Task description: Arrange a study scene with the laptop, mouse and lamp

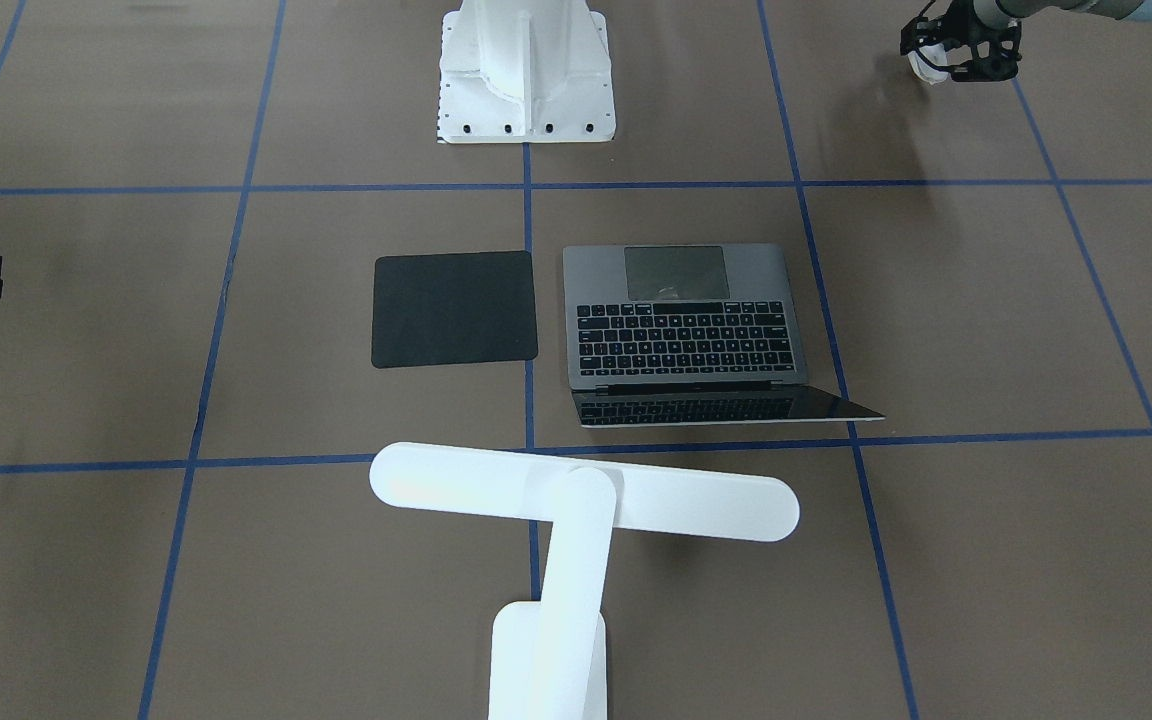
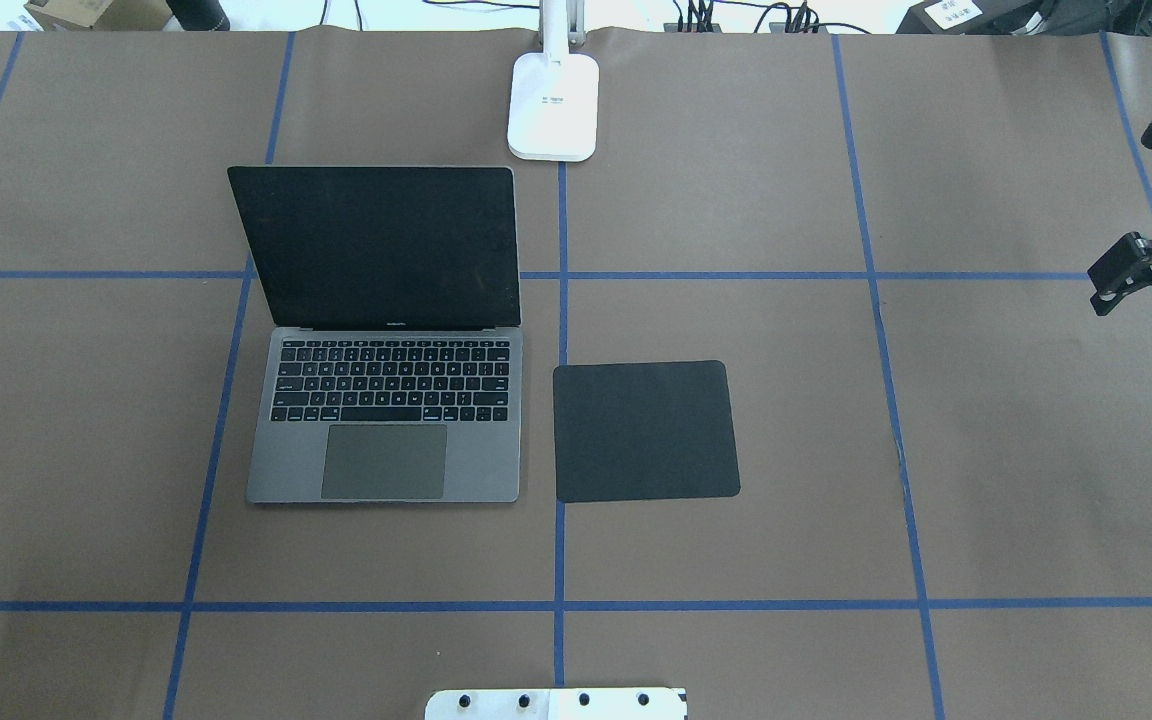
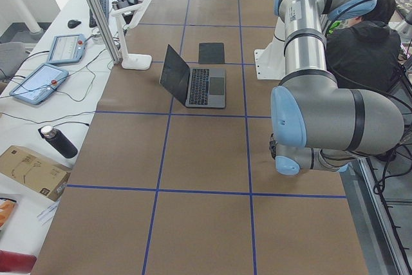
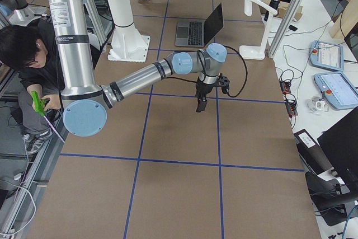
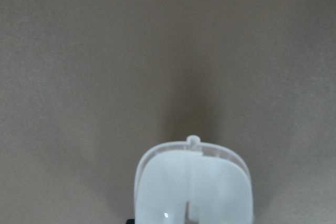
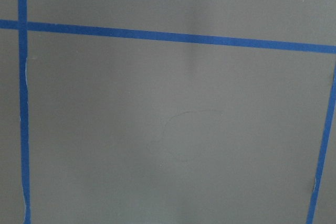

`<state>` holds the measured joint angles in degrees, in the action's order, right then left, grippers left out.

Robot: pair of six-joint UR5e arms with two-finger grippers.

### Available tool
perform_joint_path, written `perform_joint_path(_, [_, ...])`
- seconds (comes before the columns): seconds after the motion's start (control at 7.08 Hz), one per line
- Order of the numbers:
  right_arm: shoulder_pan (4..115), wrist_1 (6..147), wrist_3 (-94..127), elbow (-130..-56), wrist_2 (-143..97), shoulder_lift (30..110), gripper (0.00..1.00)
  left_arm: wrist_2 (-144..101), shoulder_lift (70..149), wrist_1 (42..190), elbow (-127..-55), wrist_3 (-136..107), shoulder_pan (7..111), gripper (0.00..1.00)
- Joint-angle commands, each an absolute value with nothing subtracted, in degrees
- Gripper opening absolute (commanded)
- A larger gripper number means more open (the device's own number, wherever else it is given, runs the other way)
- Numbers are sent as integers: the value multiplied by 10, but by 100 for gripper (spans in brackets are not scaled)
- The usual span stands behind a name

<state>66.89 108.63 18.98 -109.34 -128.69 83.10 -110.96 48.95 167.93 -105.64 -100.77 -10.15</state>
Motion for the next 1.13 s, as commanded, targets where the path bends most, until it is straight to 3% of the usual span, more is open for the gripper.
perform_joint_path(0.0, [669, 1086, 190, -1091, -1288, 829, 99, -1111, 444, 1677, -1113, -1014, -96, 18])
perform_joint_path(0.71, [668, 1086, 191, -1080, -1301, 824, 99, -1148, 452, 1597, -1173, -985, 10, 14])
perform_joint_path(0.85, [668, 1086, 191, -1079, -1303, 824, 99, -1163, 474, 1515, -1209, -957, 37, 14])
perform_joint_path(0.99, [668, 1086, 190, -1075, -1303, 824, 99, -1190, 550, 1389, -1233, -930, 87, 14])
